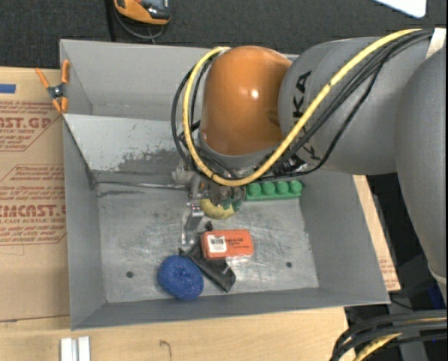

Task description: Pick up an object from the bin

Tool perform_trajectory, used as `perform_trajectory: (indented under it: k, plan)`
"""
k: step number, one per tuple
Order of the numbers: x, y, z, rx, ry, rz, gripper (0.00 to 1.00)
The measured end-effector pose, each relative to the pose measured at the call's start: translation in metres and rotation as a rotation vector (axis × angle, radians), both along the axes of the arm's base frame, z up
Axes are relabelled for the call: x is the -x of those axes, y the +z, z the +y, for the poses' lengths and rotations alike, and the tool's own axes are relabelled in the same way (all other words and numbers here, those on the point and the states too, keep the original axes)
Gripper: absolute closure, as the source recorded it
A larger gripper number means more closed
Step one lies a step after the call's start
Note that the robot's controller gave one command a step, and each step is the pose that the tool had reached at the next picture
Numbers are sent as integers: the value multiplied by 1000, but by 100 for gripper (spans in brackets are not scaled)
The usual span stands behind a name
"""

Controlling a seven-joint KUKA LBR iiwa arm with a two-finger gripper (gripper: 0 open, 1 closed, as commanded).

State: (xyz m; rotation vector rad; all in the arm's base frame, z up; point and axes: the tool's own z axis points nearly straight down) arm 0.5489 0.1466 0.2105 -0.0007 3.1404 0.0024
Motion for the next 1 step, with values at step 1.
perform_trajectory:
  k: [1]
  plan:
    - [0,0,0,0,0,0,0]
